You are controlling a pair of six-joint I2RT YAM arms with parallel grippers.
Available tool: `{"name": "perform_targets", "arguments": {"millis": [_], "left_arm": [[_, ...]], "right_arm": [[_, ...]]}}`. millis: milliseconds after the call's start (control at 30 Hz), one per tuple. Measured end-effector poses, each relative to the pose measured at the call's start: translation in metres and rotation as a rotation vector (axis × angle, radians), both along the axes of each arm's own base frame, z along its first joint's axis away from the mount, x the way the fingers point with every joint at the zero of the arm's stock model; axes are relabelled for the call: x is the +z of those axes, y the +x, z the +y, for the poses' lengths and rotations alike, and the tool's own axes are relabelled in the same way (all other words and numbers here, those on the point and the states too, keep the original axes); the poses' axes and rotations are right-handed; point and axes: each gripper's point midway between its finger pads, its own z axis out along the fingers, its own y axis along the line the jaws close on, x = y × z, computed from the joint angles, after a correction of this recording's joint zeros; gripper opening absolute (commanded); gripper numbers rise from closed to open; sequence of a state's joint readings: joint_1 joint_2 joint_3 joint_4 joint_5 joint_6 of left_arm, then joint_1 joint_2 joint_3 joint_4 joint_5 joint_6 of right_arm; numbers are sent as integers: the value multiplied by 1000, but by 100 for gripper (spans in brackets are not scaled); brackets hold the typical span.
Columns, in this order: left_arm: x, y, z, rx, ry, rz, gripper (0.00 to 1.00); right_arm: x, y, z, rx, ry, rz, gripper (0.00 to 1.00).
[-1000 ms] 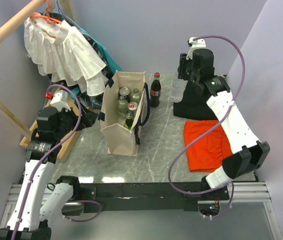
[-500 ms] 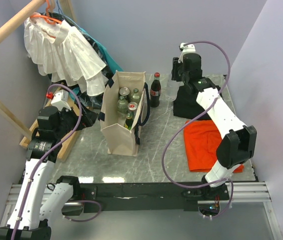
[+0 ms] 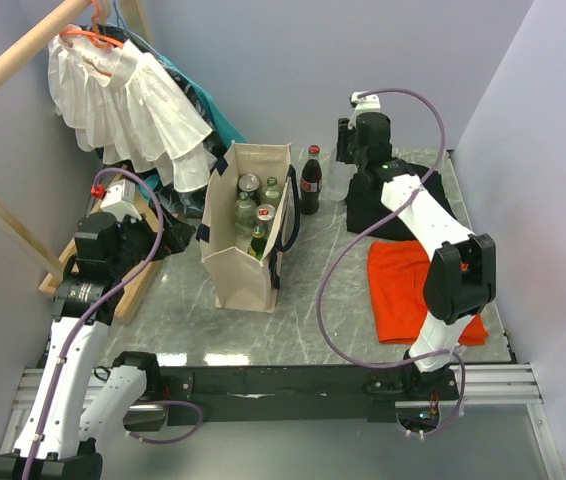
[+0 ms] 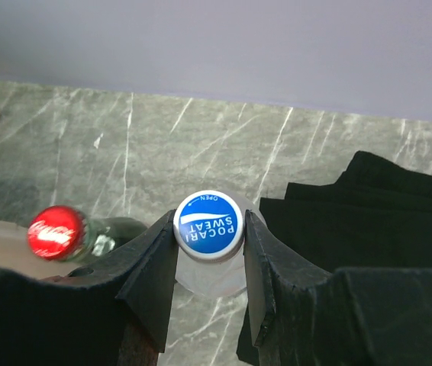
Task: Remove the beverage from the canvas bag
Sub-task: Place the drink at the center of the board.
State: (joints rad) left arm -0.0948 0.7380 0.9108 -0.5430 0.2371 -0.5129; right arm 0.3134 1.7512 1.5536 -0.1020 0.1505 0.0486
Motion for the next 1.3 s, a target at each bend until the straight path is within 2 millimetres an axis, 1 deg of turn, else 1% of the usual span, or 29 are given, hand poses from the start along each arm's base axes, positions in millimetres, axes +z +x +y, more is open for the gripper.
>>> {"name": "perform_targets", "arguments": {"millis": [267,367,667,1067,1167,1267,1300], "left_arm": [[-4,3,0,3,3,15,96],[-6,4,0,4,4,23,96],[-11,8,0,6,7,40,96],[-14,9,0,7,7,50,96],[-15,9,0,7,7,50,96],[-15,9,0,7,7,50,96],[-15,9,0,7,7,50,96]], "right_arm": [[-39,12,4,-2,-19,63,0],[-46,12,4,0,-22,77,0],[-43,19,7,2,-11,47,0],[-45,19,9,12,-4,52,0],[-50,21,11,15,-5,59,0],[-61,24,13,20,-5,78,0],[-59,26,14,22,-2,69,0]]}}
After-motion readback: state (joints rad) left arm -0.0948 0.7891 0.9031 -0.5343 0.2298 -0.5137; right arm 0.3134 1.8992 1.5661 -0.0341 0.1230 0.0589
